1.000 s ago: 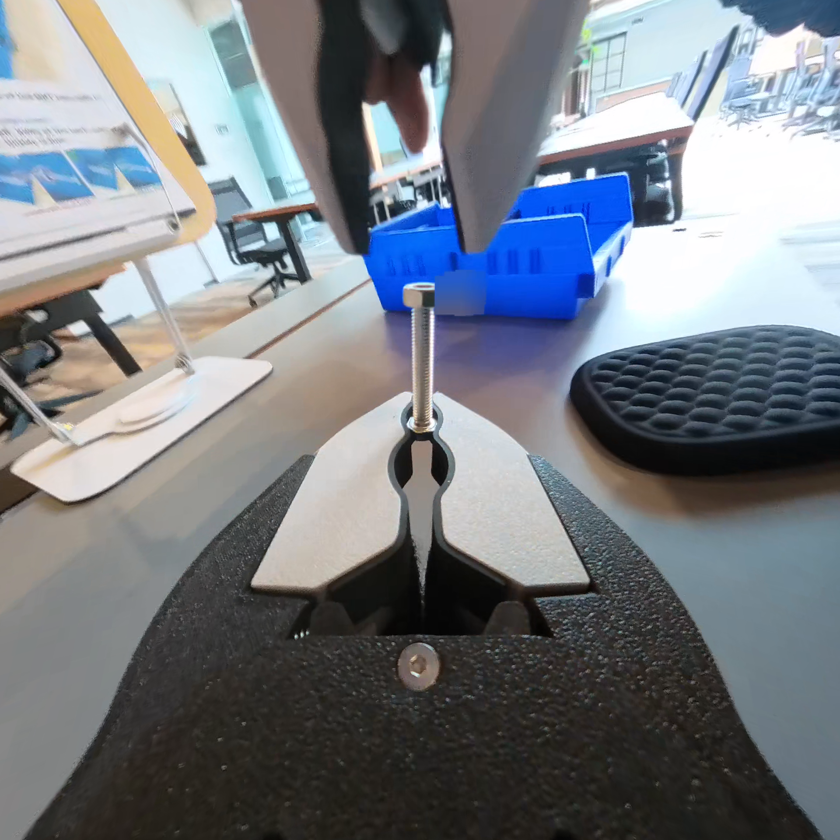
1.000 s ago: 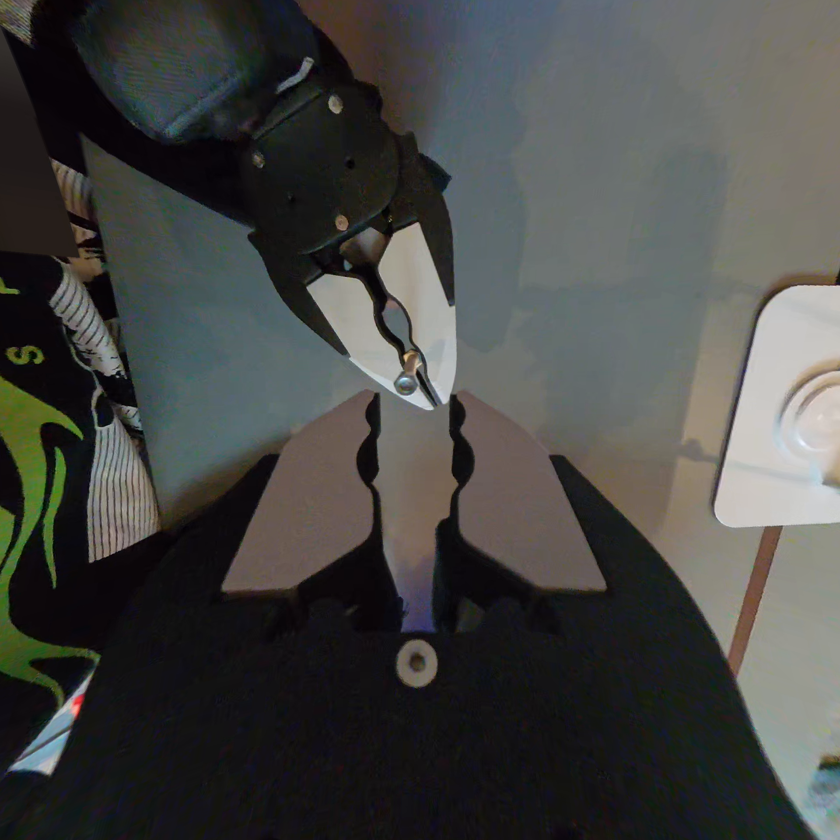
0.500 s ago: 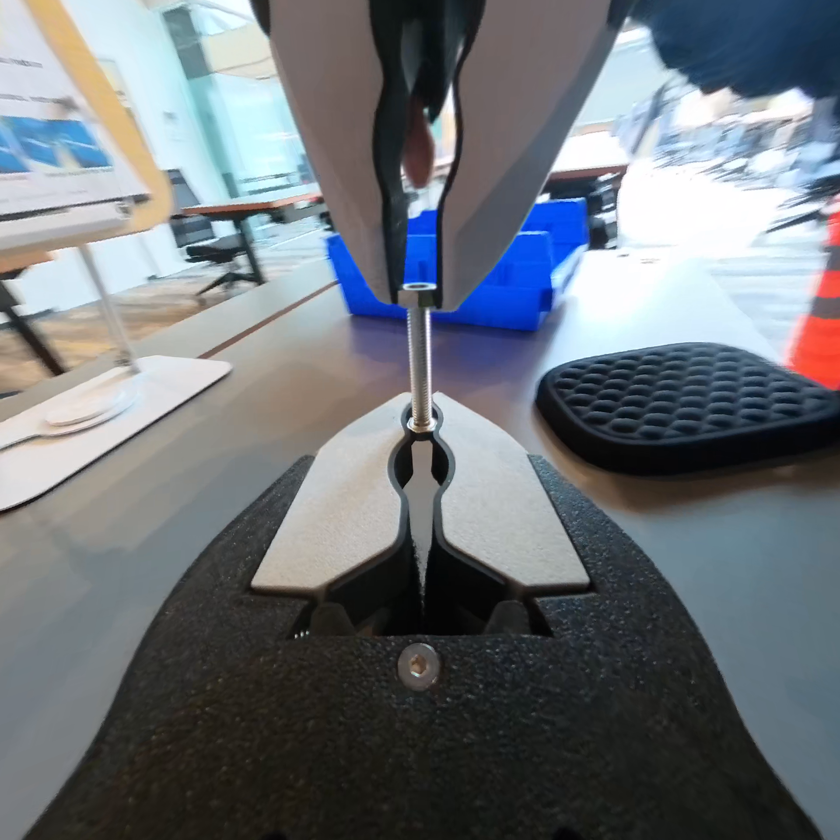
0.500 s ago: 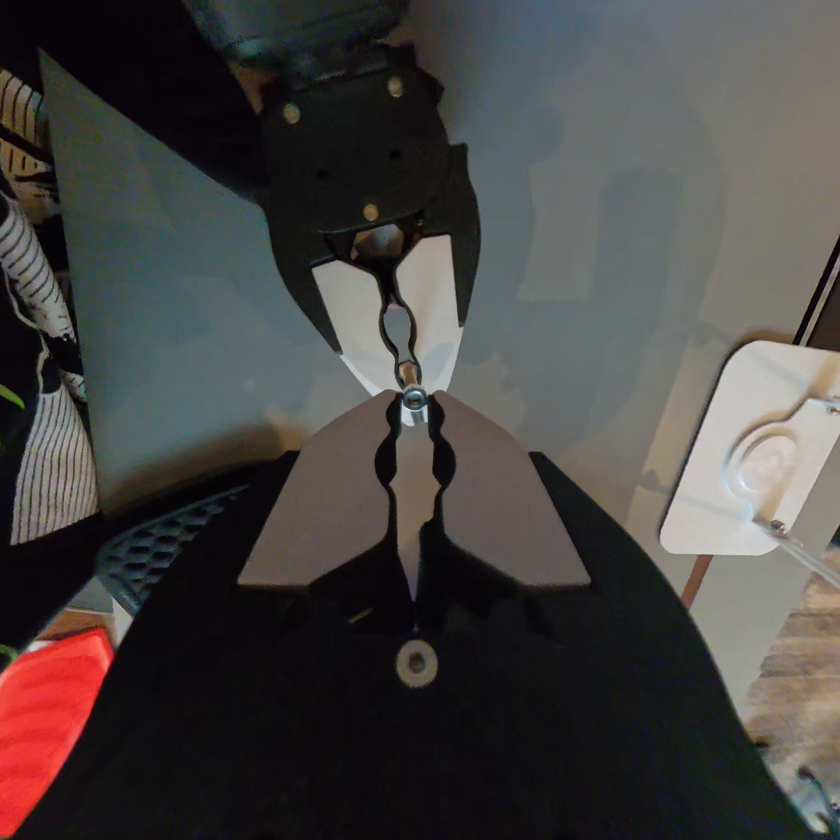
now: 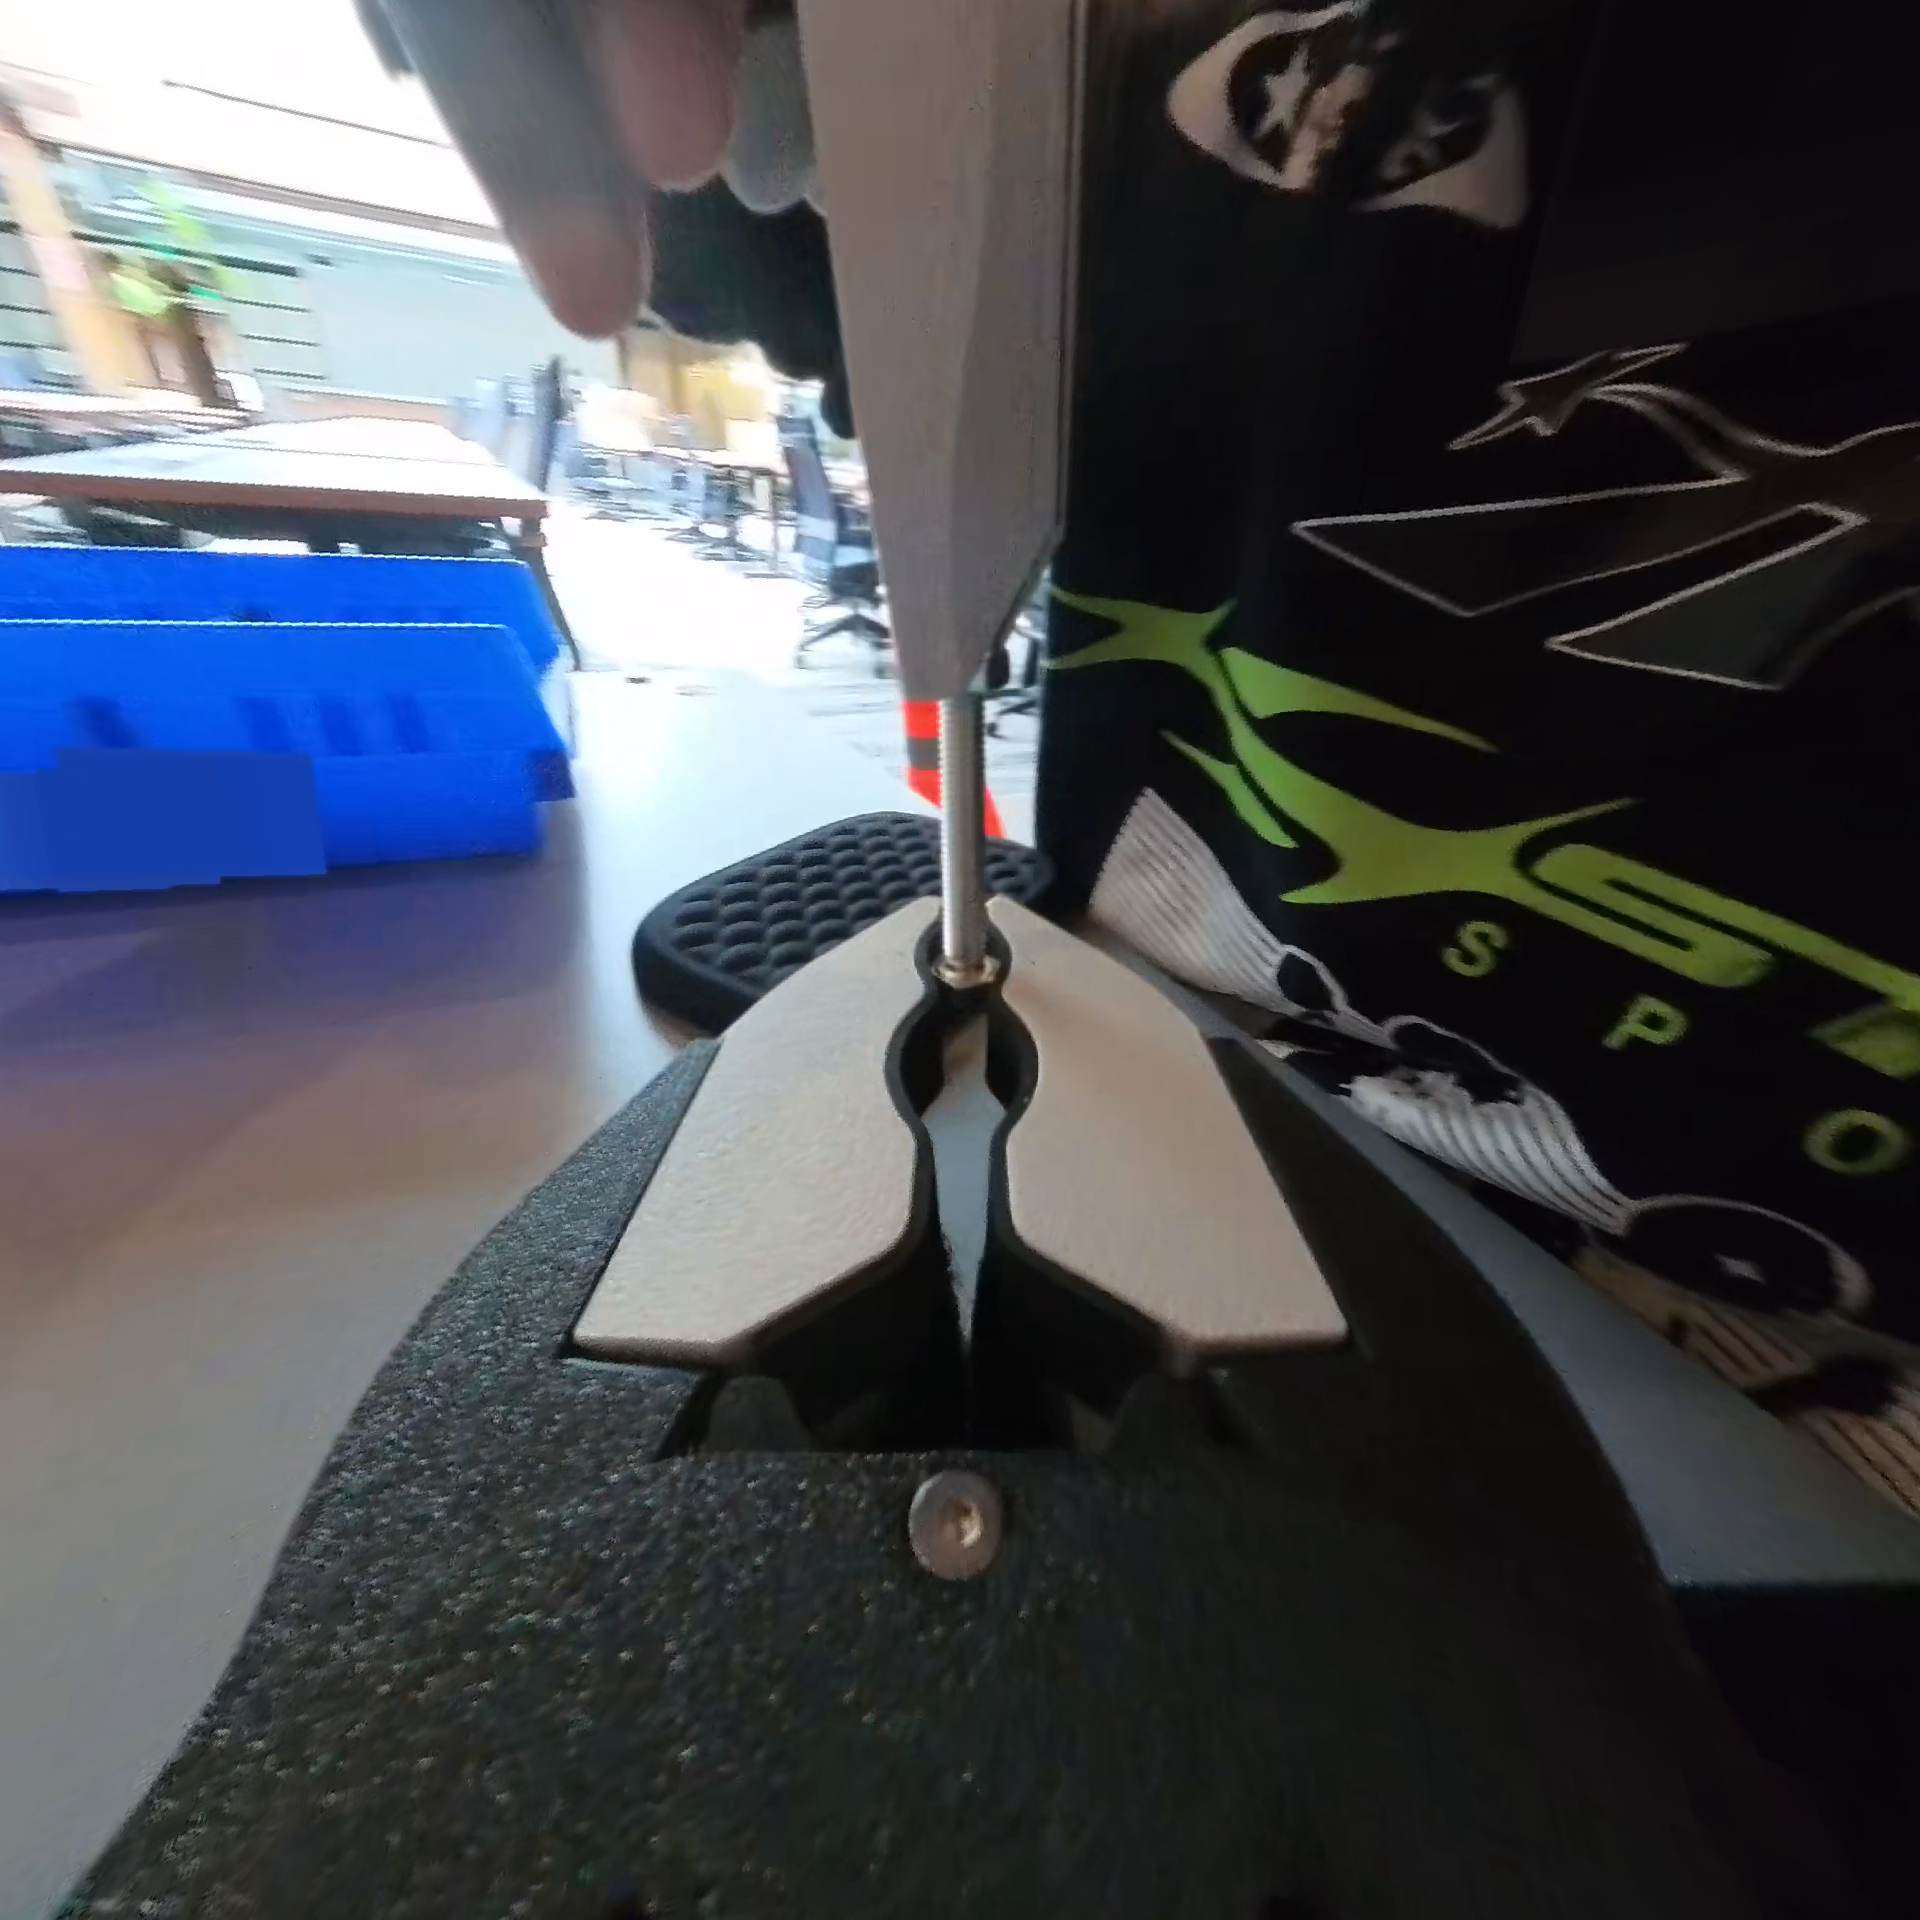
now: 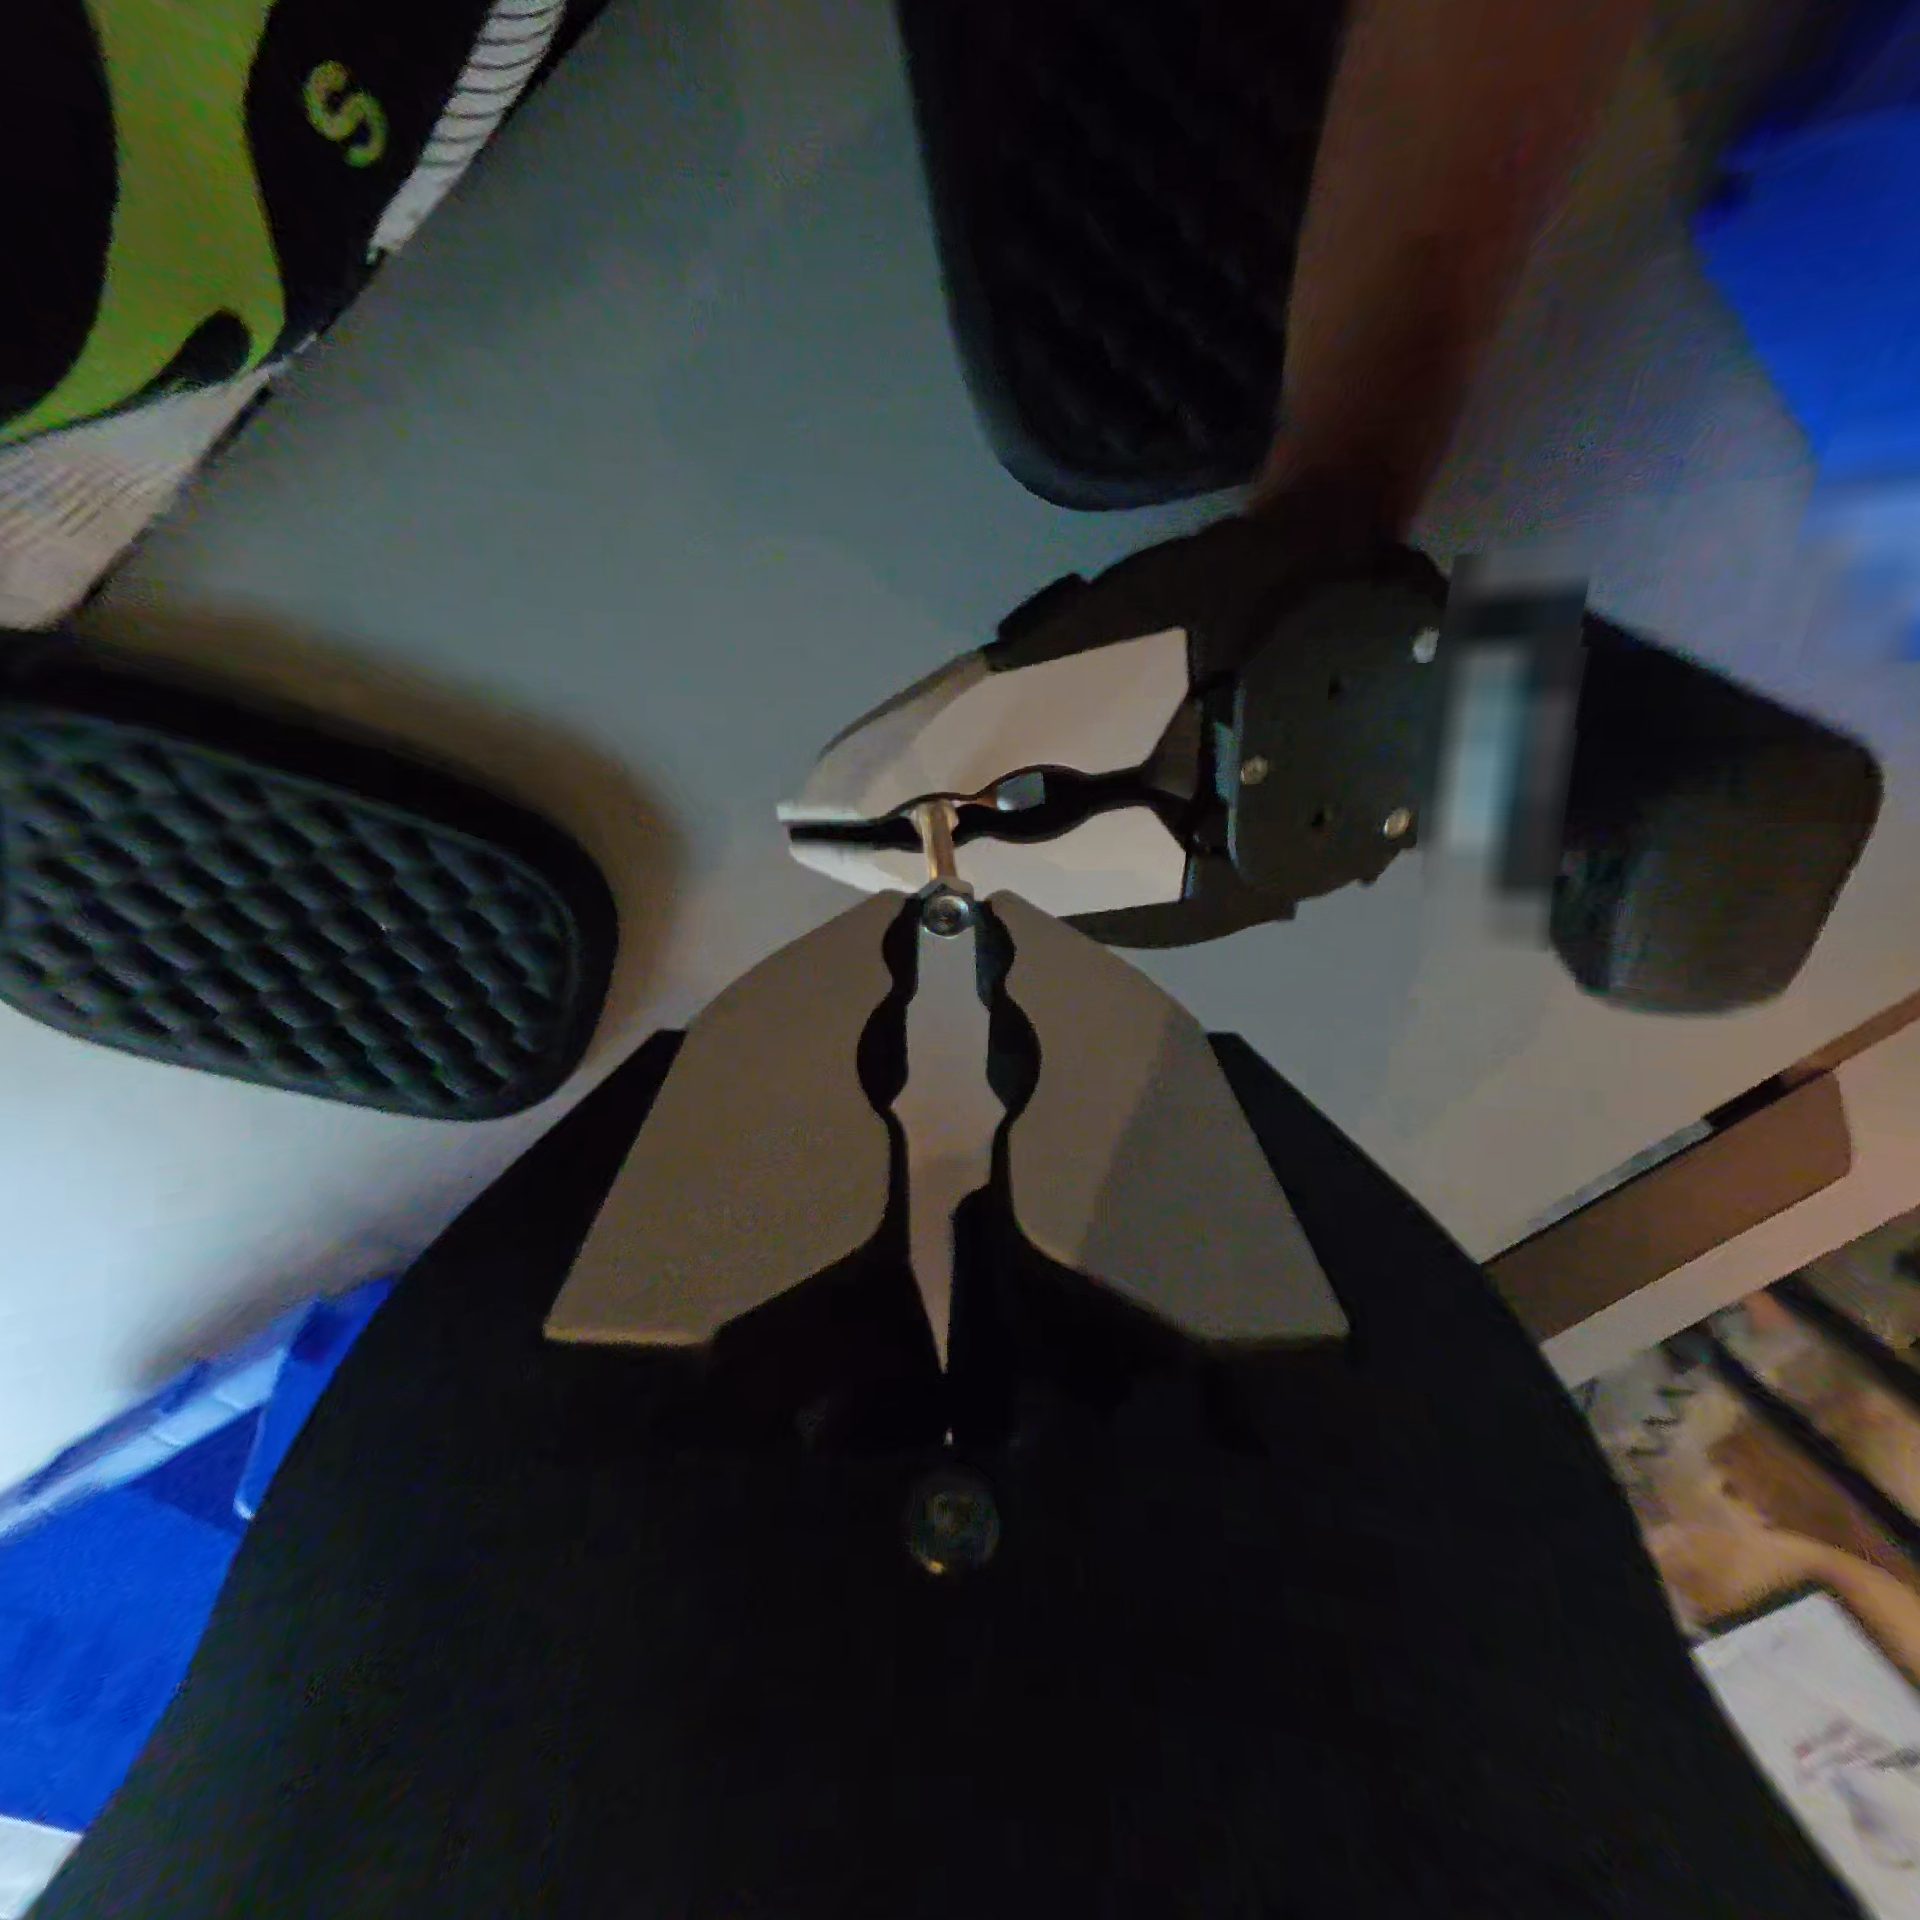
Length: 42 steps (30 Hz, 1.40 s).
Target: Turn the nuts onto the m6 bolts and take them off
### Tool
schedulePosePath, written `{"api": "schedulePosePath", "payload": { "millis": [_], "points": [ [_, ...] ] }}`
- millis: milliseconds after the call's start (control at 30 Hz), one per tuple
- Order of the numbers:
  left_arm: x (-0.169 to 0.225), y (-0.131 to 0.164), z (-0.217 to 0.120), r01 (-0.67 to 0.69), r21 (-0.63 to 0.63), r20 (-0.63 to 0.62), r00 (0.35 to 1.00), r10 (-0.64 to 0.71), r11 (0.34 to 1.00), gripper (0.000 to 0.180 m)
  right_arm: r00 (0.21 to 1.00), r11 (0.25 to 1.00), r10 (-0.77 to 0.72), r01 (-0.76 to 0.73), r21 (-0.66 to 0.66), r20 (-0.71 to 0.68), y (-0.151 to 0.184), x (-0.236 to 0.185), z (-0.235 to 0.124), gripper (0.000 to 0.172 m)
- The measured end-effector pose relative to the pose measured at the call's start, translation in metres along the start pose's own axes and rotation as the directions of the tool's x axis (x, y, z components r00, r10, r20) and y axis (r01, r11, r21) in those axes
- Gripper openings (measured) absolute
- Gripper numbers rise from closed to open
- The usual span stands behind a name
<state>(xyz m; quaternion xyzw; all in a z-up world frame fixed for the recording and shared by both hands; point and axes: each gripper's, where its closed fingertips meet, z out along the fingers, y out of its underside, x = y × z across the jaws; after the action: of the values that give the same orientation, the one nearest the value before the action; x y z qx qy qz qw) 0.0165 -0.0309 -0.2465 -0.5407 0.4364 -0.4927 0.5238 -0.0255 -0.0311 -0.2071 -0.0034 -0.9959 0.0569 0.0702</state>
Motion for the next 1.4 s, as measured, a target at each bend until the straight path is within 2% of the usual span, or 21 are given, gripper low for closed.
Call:
{"api": "schedulePosePath", "payload": {
  "millis": [167,333,400,467,500,533,567,633,700,800,933,1133,1300,1400],
  "points": [
    [0.016,0.002,0.001,0.028,-0.027,-0.183,0.983,-0.033,0.999,0.002,0.986,0.985,-0.162,0.160,0.059,0.029,-0.006,-0.004,0.001,0.010],
    [0.031,0.002,-0.002,0.069,-0.044,-0.341,0.937,-0.079,0.997,0.003,0.952,0.946,-0.306,0.303,0.115,0.014,-0.015,-0.006,0.001,0.010],
    [0.031,0.003,-0.001,0.059,-0.047,-0.338,0.939,-0.071,0.997,0.003,0.952,0.947,-0.306,0.302,0.111,0.023,-0.016,-0.006,0.002,0.010],
    [0.025,0.000,0.000,0.039,-0.010,-0.267,0.963,-0.040,0.999,0.003,0.977,0.972,-0.212,0.209,0.103,0.019,-0.014,-0.002,-0.001,0.011],
    [0.018,-0.004,-0.001,0.034,0.019,-0.206,0.978,-0.030,0.999,0.003,0.991,0.985,-0.133,0.131,0.110,0.012,-0.013,0.002,-0.004,0.018],
    [0.009,-0.007,-0.001,0.030,0.049,-0.116,0.993,-0.025,0.998,0.003,0.999,0.991,-0.033,0.031,0.131,0.017,-0.012,0.004,-0.008,0.029],
    [-0.003,-0.011,-0.002,0.015,0.078,-0.008,1.000,-0.014,0.997,0.003,0.996,0.985,0.090,-0.090,0.149,0.008,-0.009,0.009,-0.013,0.032],
    [-0.022,-0.018,-0.009,-0.036,0.115,0.209,0.978,0.011,0.993,0.003,0.941,0.932,0.336,-0.328,0.153,-0.031,0.006,0.021,-0.020,0.033],
    [-0.035,-0.020,-0.016,-0.088,0.108,0.378,0.925,0.041,0.990,0.003,0.854,0.843,0.520,-0.508,0.179,-0.023,0.017,0.023,-0.024,0.034],
    [-0.045,-0.015,-0.022,-0.146,0.040,0.539,0.836,0.102,0.988,0.003,0.720,0.706,0.694,-0.680,0.196,-0.004,0.027,0.023,-0.026,0.033],
    [-0.050,-0.007,-0.020,-0.168,-0.042,0.606,0.780,0.159,0.985,0.003,0.683,0.676,0.730,-0.719,0.159,-0.017,0.028,0.017,-0.015,0.032],
    [-0.053,-0.005,-0.020,-0.154,-0.049,0.613,0.775,0.152,0.987,0.003,0.706,0.707,0.706,-0.698,0.118,-0.054,0.024,0.016,-0.003,0.019],
    [-0.051,-0.005,-0.020,-0.142,-0.039,0.603,0.786,0.137,0.989,0.003,0.757,0.759,0.650,-0.644,0.092,-0.063,0.021,0.015,-0.001,0.010],
    [-0.042,-0.005,-0.017,-0.140,-0.032,0.553,0.823,0.134,0.990,0.003,0.823,0.823,0.566,-0.562,0.081,-0.047,0.017,0.012,-0.001,0.010]
  ]
}}
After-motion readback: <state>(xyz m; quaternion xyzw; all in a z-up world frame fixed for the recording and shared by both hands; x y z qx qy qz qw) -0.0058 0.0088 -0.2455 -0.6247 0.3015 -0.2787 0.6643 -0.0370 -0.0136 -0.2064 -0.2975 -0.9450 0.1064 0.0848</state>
